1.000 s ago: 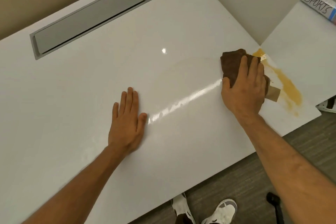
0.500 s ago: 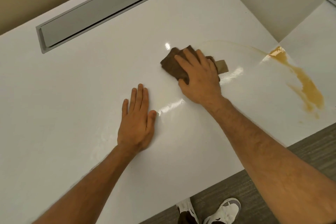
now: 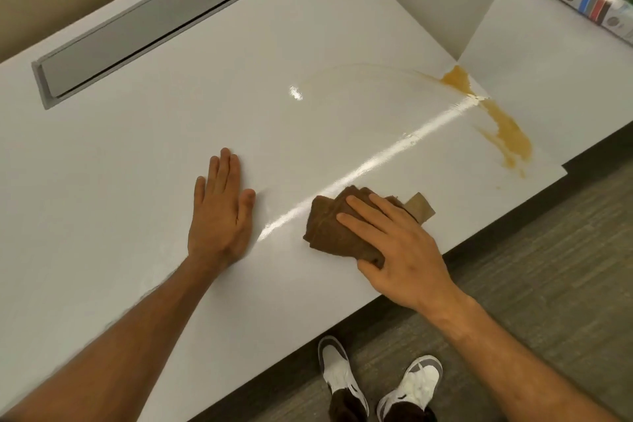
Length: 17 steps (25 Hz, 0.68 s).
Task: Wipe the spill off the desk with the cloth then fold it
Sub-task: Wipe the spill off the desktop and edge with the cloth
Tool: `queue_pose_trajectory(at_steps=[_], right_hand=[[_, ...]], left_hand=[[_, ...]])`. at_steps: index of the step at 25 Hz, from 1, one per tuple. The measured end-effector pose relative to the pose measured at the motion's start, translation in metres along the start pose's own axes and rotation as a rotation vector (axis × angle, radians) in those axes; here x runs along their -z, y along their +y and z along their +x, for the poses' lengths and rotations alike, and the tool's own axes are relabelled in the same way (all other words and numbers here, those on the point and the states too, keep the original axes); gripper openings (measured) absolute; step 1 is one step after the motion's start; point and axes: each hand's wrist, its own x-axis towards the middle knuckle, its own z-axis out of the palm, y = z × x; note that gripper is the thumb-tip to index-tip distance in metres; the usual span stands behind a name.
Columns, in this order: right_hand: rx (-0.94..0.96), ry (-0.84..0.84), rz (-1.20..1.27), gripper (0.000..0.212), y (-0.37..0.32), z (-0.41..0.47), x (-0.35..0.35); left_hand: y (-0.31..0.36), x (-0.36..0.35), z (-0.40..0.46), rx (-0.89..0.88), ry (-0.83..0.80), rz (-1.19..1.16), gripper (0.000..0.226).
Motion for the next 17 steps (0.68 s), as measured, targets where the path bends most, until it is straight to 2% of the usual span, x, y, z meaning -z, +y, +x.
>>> queue_pose_trajectory(at_steps=[4,6,8,10,12,15,17], right_hand=[[-0.411,0.236,0.417,0.061,0.016,-0.004,0.052],[-0.484,0.383,0.521,0.059,0.023,0.010,0.084],[-0.469,0.549,0.535,0.053,0.033,0.033,0.110],[-0.443,0.660,0.525,0.051,0.045,0.065,0.120],[-0.483,0.661,0.432,0.053,0.063,0.101,0.109],[-0.768,0.483,0.052,0.061,0.082,0.140,0.073],[-0.866,0.527,-0.063,0.064,0.085,0.158,0.055]], left_hand=[[0.004,0.001,0.000,0.005,0.005,0.000,0.065],[0.003,0.001,-0.001,0.004,0.001,0.004,0.065],[0.002,0.000,0.000,0.003,-0.002,0.009,0.065],[0.001,-0.001,0.002,-0.002,-0.006,0.018,0.065],[-0.001,-0.002,0.003,-0.004,-0.008,0.026,0.065],[-0.003,-0.004,0.003,-0.007,-0.010,0.028,0.066],[-0.004,-0.004,0.005,-0.005,-0.011,0.030,0.067]])
